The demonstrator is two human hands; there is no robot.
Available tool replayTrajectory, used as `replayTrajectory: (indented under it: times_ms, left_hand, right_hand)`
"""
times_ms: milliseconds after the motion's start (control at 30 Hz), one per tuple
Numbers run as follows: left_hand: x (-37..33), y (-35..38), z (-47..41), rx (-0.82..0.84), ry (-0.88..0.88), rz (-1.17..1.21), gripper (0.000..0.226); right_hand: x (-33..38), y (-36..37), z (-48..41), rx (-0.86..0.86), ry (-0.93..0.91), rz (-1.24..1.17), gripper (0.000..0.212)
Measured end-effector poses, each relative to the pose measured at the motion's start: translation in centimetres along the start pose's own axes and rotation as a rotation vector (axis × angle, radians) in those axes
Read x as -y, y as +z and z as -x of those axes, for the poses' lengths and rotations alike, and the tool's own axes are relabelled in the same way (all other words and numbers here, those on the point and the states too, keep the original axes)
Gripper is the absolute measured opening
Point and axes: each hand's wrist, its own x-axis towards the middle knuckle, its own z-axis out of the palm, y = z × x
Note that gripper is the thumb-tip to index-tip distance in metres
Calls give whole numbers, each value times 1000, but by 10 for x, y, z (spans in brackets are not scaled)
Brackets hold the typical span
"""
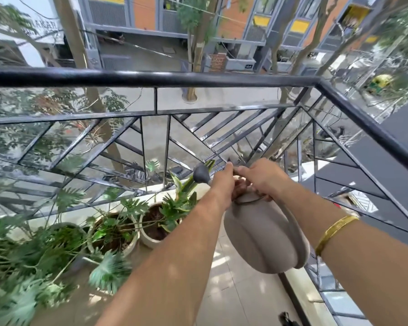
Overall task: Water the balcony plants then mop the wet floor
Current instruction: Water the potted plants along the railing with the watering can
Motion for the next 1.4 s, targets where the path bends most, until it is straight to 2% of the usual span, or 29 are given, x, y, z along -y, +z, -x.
replayTrajectory:
  times_ms: [400, 767, 1400]
  left_hand:
    - [-8, 4, -2, -38, -67, 31, 41]
    - [-7, 5, 0, -59, -81, 37, 44]
    - [-16, -1, -10, -48, -70, 115, 37]
  right_hand:
    - [10, -10, -15, 6, -14, 109, 53]
    - [12, -10, -19, 14, -40, 148, 51]
    - [31, -14, -40, -6, -124, 293, 47]
